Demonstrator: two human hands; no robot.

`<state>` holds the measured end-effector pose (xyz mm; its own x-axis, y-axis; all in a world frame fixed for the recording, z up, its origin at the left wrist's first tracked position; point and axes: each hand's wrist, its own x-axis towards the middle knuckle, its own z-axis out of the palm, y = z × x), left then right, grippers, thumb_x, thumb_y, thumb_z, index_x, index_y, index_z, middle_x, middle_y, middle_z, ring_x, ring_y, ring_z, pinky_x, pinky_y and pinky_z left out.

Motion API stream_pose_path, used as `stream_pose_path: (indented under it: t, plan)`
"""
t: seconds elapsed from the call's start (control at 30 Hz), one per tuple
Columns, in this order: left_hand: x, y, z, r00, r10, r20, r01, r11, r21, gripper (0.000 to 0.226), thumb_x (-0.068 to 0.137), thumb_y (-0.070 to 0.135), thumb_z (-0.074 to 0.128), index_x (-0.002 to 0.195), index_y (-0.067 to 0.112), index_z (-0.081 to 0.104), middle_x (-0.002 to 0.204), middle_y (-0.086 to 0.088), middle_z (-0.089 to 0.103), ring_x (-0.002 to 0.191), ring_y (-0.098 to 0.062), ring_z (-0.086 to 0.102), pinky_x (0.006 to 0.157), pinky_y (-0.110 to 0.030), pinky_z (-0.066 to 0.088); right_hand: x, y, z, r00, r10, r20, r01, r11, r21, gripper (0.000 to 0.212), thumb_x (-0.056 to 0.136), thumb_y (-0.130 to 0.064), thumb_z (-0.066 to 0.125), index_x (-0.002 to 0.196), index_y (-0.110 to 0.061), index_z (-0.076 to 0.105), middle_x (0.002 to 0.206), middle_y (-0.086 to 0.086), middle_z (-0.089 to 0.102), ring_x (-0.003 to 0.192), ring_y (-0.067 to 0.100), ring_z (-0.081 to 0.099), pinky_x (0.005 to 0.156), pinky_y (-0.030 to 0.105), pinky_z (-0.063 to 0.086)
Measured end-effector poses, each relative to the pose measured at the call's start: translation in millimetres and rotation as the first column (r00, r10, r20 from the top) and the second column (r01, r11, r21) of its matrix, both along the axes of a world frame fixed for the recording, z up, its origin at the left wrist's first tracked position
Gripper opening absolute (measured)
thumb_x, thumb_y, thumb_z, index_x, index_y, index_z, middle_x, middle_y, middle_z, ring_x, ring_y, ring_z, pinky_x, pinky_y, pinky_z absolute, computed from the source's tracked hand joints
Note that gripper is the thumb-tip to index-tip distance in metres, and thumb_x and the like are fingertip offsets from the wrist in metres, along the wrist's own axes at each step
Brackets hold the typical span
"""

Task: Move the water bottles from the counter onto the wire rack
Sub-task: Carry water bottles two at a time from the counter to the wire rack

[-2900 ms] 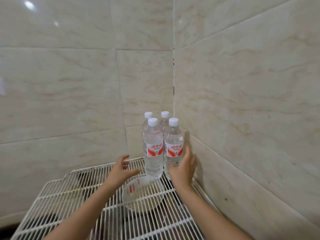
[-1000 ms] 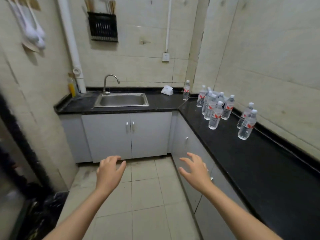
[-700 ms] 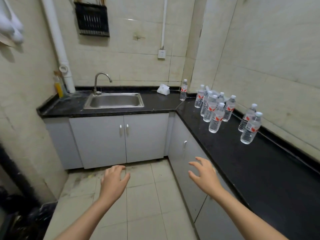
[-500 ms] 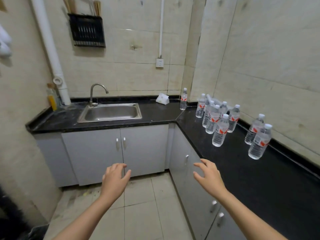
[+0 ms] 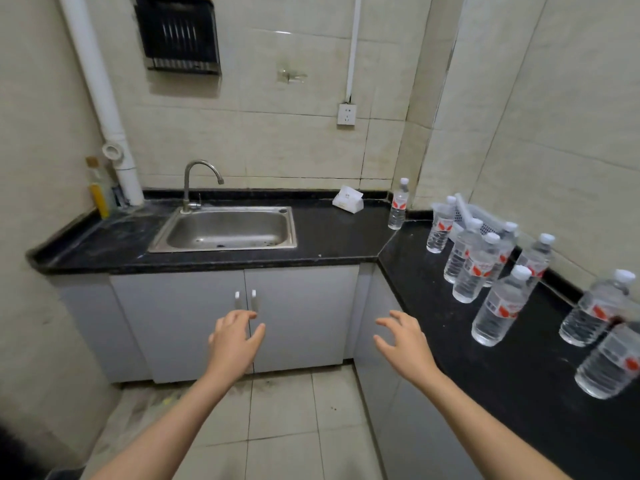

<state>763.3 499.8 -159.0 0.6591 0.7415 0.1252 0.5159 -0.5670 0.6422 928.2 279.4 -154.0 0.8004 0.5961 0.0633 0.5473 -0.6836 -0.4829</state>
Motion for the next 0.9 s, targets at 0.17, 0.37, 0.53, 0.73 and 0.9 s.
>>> stream_pose_path:
  t: [0.17,0.37,0.53,0.73,0.9]
  plan:
    - [65.4,72.4,-13.9,0.998,0.034,0.043,-0.033,0.999,-0.043,0.034,0.090,0.026,0.050,0.120,0.010,0.055,0.133,-0.009,0.051,0.127,-0.027,0.039,0.102,-0.040,0.030,57.8,65.9,-3.9,1.000,0.006,0.017,-0.005,0.999,-0.040,0.040,0.091,-0.030,0.049,0.130,-0.020,0.048,0.148,0.005,0.031,0.140,0.019,0.020,0.112,0.037,0.023]
    - [177.1,149.8,-13.8,0.996,-0.062,0.059,0.066,0.996,-0.060,0.033,0.089,0.024,0.053,0.118,0.009,0.057,0.131,-0.011,0.053,0.124,-0.030,0.041,0.101,-0.040,0.032,132.2,126.0,-3.5,0.994,-0.108,-0.026,0.106,0.990,-0.088,0.043,0.091,-0.030,0.049,0.133,-0.021,0.045,0.149,0.004,0.028,0.140,0.019,0.018,0.113,0.034,0.023]
    - [273.8,176.3,-22.7,0.982,-0.172,0.073,0.178,0.980,-0.090,0.030,0.086,0.020,0.057,0.112,0.006,0.061,0.123,-0.014,0.058,0.115,-0.034,0.047,0.098,-0.039,0.036,180.4,135.3,-14.2,0.966,-0.248,-0.068,0.239,0.963,-0.125,0.042,0.092,-0.032,0.047,0.133,-0.024,0.045,0.149,0.002,0.027,0.140,0.017,0.019,0.111,0.031,0.023]
    - [374.2,129.0,-58.8,0.915,-0.402,0.012,0.398,0.901,-0.172,0.032,0.088,0.022,0.055,0.115,0.006,0.058,0.126,-0.013,0.056,0.119,-0.030,0.046,0.100,-0.036,0.033,242.0,100.5,-33.8,0.902,-0.416,-0.114,0.396,0.904,-0.162,0.041,0.090,-0.033,0.049,0.130,-0.026,0.048,0.146,0.003,0.032,0.138,0.019,0.024,0.108,0.030,0.027]
    - [464.7,85.5,-51.7,0.866,-0.499,-0.006,0.493,0.857,-0.147,0.033,0.090,0.027,0.050,0.119,0.012,0.055,0.128,-0.007,0.053,0.118,-0.024,0.046,0.098,-0.035,0.037,318.9,71.4,-36.3,0.853,-0.506,-0.129,0.507,0.861,-0.026,0.039,0.089,-0.028,0.052,0.127,-0.020,0.052,0.143,0.005,0.036,0.135,0.020,0.030,0.109,0.028,0.026]
